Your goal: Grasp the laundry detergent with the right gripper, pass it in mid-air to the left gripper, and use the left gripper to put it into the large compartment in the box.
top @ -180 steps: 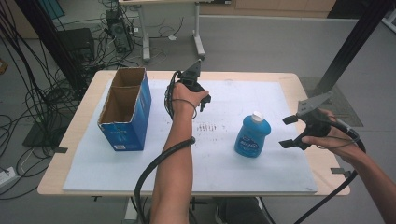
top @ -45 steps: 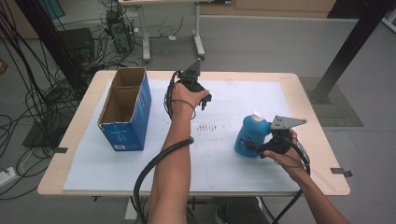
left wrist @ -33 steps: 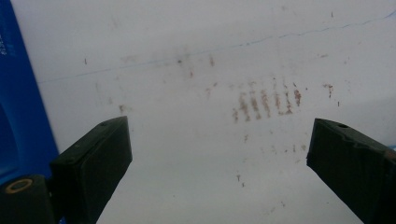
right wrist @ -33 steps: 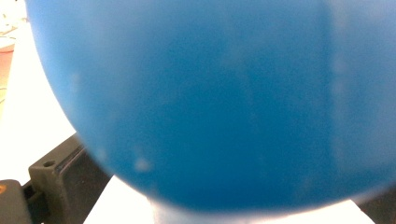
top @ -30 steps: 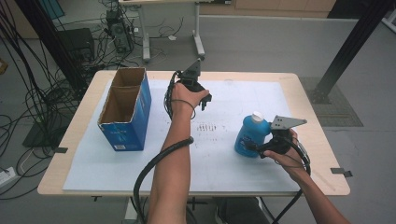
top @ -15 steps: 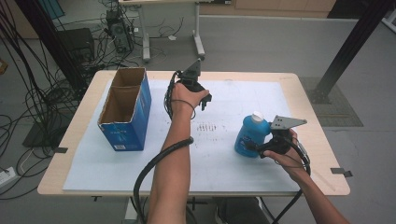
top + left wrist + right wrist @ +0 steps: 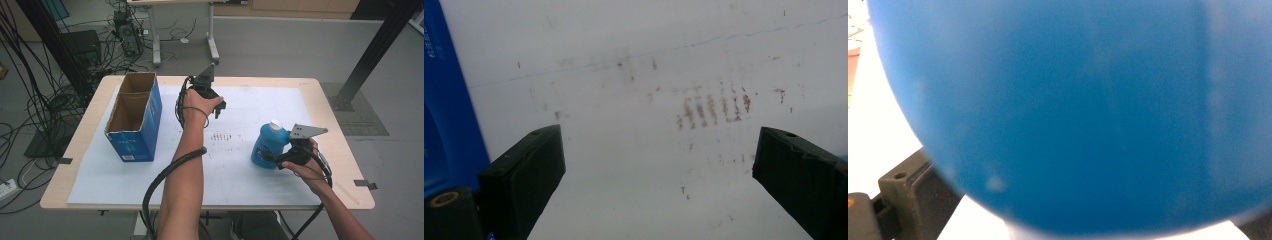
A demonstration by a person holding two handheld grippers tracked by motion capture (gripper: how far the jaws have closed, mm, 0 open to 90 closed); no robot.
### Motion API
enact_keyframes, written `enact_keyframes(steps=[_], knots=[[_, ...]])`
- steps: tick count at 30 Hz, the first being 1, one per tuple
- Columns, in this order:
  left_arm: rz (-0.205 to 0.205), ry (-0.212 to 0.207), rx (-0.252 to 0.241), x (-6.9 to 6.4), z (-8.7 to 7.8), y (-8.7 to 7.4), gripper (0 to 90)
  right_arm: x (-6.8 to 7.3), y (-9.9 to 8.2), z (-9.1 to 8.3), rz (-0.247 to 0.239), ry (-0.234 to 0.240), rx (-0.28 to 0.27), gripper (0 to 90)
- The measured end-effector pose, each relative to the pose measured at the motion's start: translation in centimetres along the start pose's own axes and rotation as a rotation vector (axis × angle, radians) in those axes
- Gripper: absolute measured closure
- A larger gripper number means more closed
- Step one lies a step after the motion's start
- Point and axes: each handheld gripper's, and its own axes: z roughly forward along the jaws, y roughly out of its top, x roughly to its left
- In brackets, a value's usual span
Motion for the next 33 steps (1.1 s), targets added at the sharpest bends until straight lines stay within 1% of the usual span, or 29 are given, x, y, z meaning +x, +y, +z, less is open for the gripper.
enact_keyframes(steps=[11,15,16,17,18,19,21,22,26,27,28,30,32,33], knots=[[0.005,-0.001,0.001,-0.1,-0.02,0.06,7.0,-0.07,-0.02,0.1,0.004,0.01,0.003,1.2],[0.004,0.0,0.0,-0.13,0.03,0.07,7.0,-0.14,-0.03,0.09,-0.002,0.01,0.003,3.8],[0.005,-0.004,0.002,-0.15,0.04,0.06,7.0,-0.2,-0.05,0.11,-0.003,0.015,0.008,6.4],[0.005,-0.004,0.002,-0.15,0.04,0.06,7.1,-0.2,-0.05,0.11,-0.003,0.015,0.008,6.4],[0.009,-0.017,0.004,-0.13,0.05,0.06,7.1,-0.24,-0.08,0.14,-0.005,0.016,0.012,7.7],[0.004,-0.028,0.003,-0.16,0.08,0.03,7.0,-0.29,-0.12,0.18,-0.005,0.02,0.012,8.8],[0.006,-0.025,0.005,-0.18,0.15,0.03,7.1,-0.41,-0.23,0.29,-0.005,0.029,0.016,12.8],[0.006,-0.025,0.005,-0.18,0.15,0.03,7.1,-0.41,-0.23,0.29,-0.005,0.029,0.016,12.8],[0.007,-0.018,0.005,-0.1,0.12,0.05,7.2,-0.51,-0.27,0.38,-0.02,0.038,0.02,20.0],[0.007,-0.018,0.005,-0.1,0.12,0.05,7.2,-0.51,-0.27,0.38,-0.02,0.038,0.02,20.0],[0.006,-0.018,0.006,-0.08,0.1,0.06,7.2,-0.54,-0.23,0.37,-0.026,0.044,0.017,23.9],[0.004,-0.021,0.003,-0.06,0.08,0.05,7.2,-0.55,-0.22,0.39,-0.03,0.045,0.017,24.7],[0.003,-0.029,0.003,-0.01,0.06,0.04,7.3,-0.57,-0.23,0.45,-0.032,0.049,0.017,27.0],[0.004,-0.026,0.003,-0.01,0.04,0.03,7.3,-0.55,-0.24,0.47,-0.033,0.055,0.018,29.1]])
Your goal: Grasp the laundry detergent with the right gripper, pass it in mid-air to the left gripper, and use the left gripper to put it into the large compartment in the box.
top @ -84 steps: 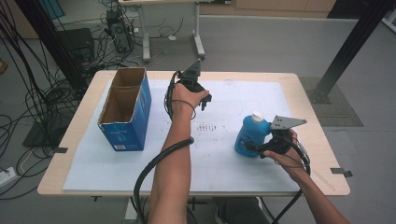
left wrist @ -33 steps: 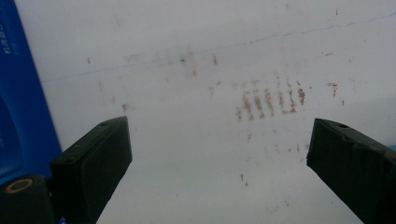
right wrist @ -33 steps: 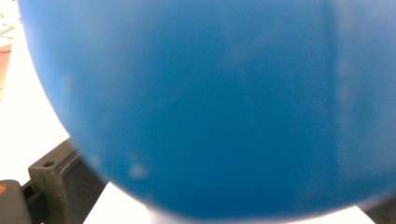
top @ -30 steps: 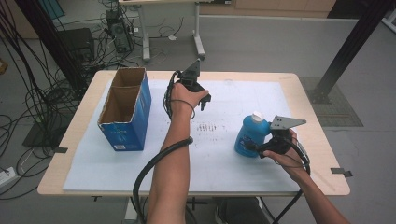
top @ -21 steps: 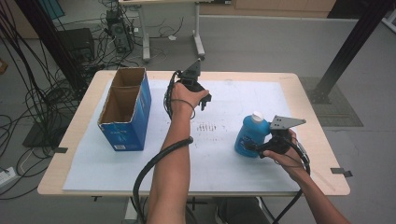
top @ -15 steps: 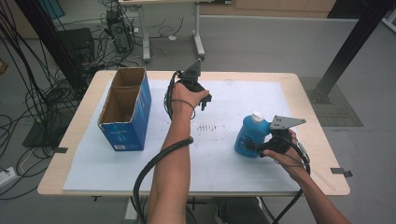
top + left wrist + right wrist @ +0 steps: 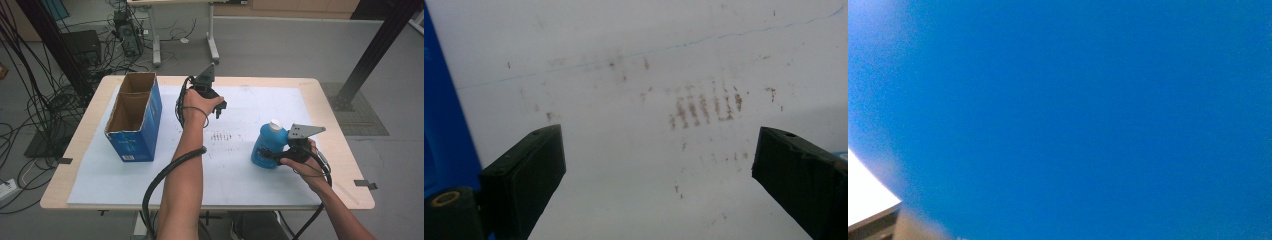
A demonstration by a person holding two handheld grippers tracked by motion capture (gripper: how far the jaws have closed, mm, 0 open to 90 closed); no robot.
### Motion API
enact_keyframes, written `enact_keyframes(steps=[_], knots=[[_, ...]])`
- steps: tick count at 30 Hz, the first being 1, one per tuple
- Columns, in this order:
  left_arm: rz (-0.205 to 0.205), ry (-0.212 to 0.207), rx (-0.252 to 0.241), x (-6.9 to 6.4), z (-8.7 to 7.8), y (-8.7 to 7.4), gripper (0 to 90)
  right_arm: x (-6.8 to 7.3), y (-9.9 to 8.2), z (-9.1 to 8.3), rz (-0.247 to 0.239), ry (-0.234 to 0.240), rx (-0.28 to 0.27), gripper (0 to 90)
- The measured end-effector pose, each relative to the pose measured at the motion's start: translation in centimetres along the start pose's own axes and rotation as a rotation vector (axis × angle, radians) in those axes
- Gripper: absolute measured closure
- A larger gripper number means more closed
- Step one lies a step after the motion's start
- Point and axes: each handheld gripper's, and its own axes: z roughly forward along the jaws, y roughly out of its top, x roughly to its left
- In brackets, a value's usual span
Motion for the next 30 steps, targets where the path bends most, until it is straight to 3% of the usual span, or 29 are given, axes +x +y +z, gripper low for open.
enact_keyframes(steps=[7,30], knots=[[0.0,0.006,0.003,0.04,0.01,-0.2,7.3,0.14,0.04,-0.04,-0.017,0.034,-0.001,41.0],[0.004,0.006,-0.003,-0.01,-0.28,-0.37,7.3,0.14,-0.15,-0.1,-0.03,0.045,-0.019,43.5]])
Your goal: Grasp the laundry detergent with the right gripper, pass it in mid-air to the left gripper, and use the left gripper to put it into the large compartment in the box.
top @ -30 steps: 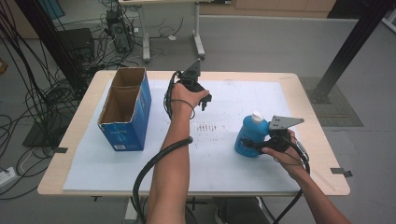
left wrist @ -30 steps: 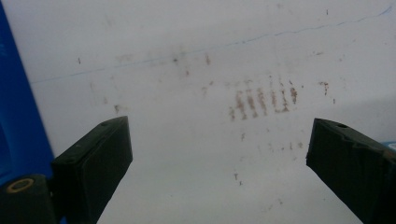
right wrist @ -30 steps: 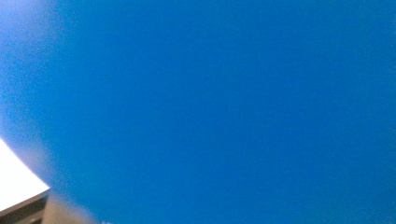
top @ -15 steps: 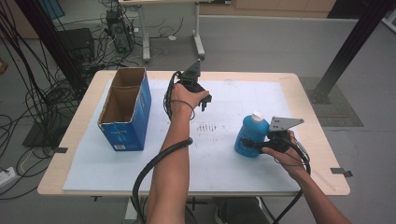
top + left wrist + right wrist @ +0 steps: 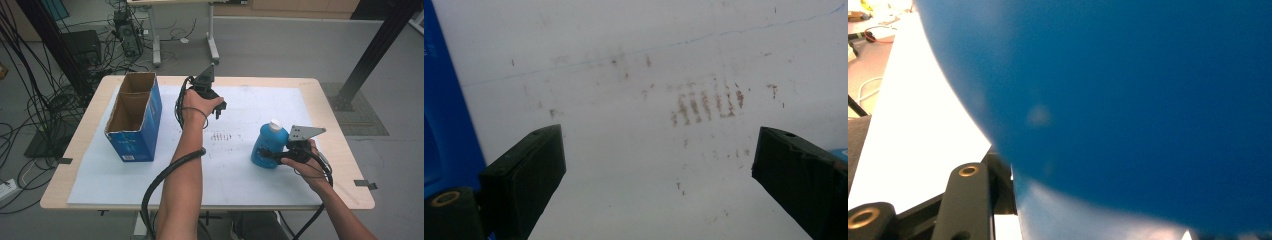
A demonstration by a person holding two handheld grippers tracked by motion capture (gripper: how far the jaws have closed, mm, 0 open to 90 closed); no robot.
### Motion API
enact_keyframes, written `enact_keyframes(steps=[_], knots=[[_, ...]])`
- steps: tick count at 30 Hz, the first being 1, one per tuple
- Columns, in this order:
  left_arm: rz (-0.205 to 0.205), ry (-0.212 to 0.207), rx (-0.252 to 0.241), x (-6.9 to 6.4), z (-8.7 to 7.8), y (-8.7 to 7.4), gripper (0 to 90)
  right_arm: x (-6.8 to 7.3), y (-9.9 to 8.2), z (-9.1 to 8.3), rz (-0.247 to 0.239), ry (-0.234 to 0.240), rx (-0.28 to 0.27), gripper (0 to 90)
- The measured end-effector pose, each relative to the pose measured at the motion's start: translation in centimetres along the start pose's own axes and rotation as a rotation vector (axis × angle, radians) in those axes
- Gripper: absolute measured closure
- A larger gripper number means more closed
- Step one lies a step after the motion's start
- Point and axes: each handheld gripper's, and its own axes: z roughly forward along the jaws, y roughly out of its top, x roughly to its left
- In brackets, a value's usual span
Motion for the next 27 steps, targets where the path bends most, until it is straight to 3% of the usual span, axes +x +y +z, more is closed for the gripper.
enact_keyframes(steps=[27], knots=[[-0.001,0.007,-0.008,0.18,-0.4,-0.13,7.2,0.05,-0.23,-0.02,-0.003,-0.005,-0.02,44.1]])
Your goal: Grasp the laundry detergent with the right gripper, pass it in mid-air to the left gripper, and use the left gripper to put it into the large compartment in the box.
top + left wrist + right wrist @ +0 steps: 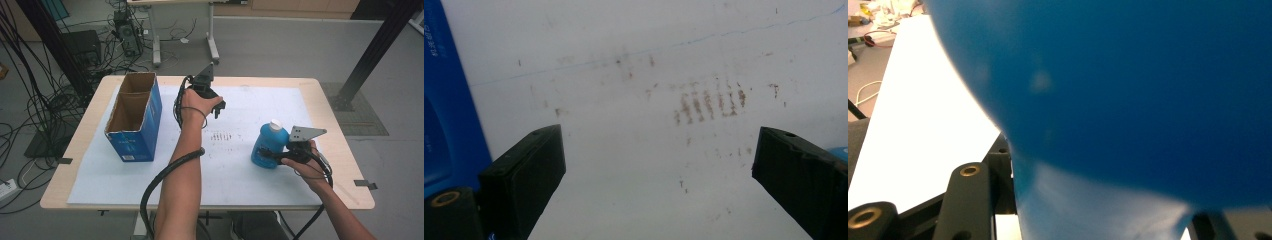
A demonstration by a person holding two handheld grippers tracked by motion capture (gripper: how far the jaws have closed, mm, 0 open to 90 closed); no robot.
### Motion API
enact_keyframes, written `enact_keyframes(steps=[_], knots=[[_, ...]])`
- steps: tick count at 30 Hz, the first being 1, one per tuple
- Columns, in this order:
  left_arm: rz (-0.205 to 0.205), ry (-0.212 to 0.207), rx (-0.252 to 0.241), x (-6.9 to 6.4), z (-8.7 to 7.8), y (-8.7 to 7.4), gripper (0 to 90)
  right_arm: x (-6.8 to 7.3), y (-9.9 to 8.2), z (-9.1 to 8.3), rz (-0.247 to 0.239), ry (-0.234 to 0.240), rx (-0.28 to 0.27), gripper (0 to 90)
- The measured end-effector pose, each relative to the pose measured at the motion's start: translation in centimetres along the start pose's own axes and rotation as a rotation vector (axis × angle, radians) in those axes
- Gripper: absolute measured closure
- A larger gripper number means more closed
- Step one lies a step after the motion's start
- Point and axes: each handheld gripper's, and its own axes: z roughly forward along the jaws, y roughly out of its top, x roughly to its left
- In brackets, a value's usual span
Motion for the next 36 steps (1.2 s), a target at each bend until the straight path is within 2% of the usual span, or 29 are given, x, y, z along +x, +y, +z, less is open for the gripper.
enact_keyframes(steps=[36], knots=[[0.005,0.005,0.0,0.0,-0.22,-0.13,7.3,-0.01,0.01,0.02,-0.004,0.0,-0.001,44.7]])
